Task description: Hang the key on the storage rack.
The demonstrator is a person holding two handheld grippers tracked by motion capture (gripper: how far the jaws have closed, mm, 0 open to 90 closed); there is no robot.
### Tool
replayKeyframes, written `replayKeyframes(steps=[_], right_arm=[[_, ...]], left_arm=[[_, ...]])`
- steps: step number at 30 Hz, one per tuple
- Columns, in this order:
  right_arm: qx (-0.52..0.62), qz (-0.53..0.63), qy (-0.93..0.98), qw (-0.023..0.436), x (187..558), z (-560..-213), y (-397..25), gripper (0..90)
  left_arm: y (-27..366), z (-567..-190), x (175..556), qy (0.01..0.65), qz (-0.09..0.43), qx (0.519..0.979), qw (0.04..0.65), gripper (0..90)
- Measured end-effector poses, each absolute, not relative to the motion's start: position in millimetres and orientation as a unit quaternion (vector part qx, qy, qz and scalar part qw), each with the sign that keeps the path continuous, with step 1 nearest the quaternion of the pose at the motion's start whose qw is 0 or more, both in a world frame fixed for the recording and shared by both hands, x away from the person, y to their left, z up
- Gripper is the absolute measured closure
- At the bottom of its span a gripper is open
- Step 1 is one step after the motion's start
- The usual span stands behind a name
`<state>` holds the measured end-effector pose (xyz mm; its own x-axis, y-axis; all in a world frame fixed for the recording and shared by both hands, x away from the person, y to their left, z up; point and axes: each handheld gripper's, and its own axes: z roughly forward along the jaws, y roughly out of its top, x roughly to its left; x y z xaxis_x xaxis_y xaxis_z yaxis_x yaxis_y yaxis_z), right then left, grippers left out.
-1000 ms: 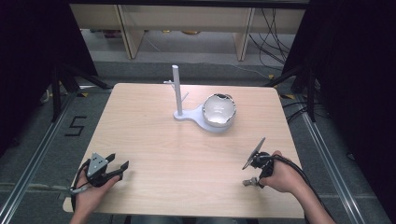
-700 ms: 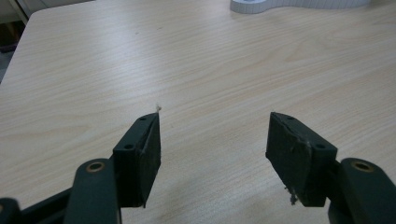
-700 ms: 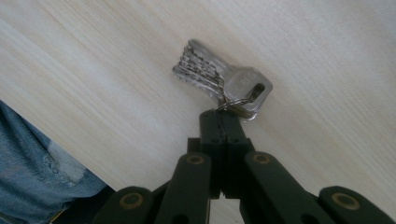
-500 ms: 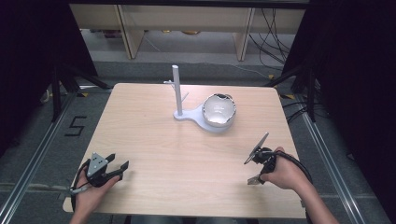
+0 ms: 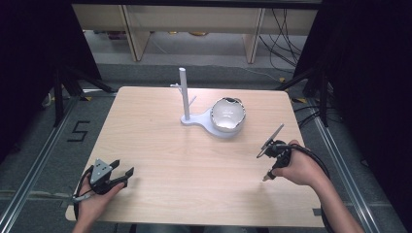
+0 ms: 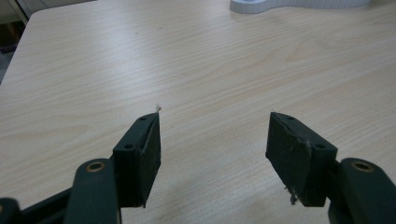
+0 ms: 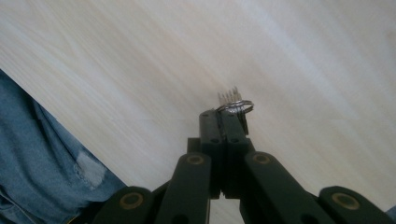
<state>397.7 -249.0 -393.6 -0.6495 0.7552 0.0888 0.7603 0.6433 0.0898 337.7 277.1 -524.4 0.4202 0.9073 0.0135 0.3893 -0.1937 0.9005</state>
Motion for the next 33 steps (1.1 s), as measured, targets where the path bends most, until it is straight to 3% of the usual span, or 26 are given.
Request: replayKeyframes(steps=[6, 33], right_arm=[[-0.401, -0.087, -0.912, -0.005, 407, -372, -235, 90.0], [-0.346, -0.132, -0.929, -0.001, 449, -358, -164, 90.0]], left_arm=[[277, -524, 338, 0.453, 0.291, 0.715, 0.445, 35.1], [275, -525, 339, 0.454, 0.289, 0.719, 0.44, 35.8]])
